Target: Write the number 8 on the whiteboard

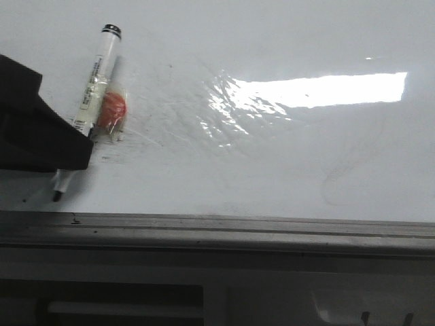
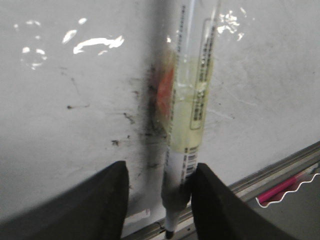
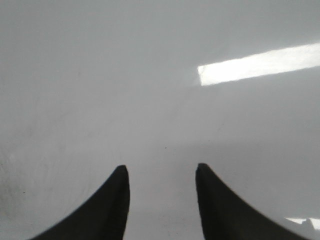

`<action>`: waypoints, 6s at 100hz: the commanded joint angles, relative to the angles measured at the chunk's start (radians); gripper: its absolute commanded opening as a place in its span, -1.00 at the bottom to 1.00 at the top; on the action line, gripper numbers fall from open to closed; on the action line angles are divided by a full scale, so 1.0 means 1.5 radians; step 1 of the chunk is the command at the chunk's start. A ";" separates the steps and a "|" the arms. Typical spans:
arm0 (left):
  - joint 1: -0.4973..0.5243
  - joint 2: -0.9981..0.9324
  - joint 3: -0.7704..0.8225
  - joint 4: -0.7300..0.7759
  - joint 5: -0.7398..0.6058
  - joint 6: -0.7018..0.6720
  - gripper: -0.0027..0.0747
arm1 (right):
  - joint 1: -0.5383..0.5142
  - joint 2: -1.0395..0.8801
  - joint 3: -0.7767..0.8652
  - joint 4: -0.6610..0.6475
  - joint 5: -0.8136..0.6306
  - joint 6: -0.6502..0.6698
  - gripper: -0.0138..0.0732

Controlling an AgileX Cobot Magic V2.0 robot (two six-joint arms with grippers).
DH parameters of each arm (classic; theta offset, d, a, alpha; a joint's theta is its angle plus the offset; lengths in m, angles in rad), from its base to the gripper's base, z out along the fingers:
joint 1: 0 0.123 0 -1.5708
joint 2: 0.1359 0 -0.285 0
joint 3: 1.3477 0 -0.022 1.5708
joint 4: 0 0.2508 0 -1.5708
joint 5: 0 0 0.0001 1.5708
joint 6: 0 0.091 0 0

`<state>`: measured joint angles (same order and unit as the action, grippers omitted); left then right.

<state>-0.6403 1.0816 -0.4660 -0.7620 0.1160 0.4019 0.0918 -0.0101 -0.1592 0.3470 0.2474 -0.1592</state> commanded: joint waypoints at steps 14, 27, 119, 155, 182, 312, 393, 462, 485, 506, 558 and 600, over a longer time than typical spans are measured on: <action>0.000 0.008 -0.015 -0.005 -0.055 0.001 -0.98 | -0.004 -0.007 -0.050 0.000 -0.033 -0.007 -0.05; -0.001 0.008 -0.015 -0.005 -0.052 0.001 -0.98 | -0.004 -0.007 -0.077 0.000 -0.023 -0.007 -0.05; -0.170 -0.077 -0.075 0.273 0.076 0.064 -0.98 | 0.052 0.356 -0.300 0.458 0.358 -0.597 0.26; -0.199 -0.077 -0.125 0.274 0.112 0.193 -0.98 | 0.166 0.463 -0.300 0.564 0.379 -0.776 0.26; -0.199 -0.076 -0.136 0.275 0.112 0.303 -0.98 | 0.251 0.570 -0.340 0.594 0.334 -0.834 0.26; -0.199 -0.074 -0.136 0.275 0.107 0.315 -0.98 | 0.418 0.736 -0.382 0.713 0.191 -0.927 -0.51; -0.189 -0.191 -0.133 0.158 0.087 0.301 0.25 | 0.418 0.603 -0.307 0.679 0.062 -0.925 -0.82; -0.041 -0.459 0.065 0.067 0.001 0.065 -0.76 | 0.418 0.496 -0.283 0.609 -0.025 -0.925 -0.82; -0.041 -0.459 0.065 0.067 0.001 0.065 -0.78 | 0.418 0.496 -0.283 0.609 -0.020 -0.925 -0.82; -0.041 -0.459 0.065 0.067 0.001 0.065 -0.78 | 0.418 0.496 -0.283 0.609 -0.020 -0.925 -0.82; -0.041 -0.459 0.065 0.067 0.001 0.065 -0.78 | 0.418 0.495 -0.282 0.602 -0.026 -0.931 -0.82; -0.041 -0.459 0.065 0.067 0.001 0.065 -0.78 | 0.419 0.451 -0.282 0.366 -0.066 -0.719 -0.83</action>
<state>-0.7053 0.3885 -0.3439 -0.6451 0.1829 0.5111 0.7187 0.7084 -0.5561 1.0986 0.2164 -1.4488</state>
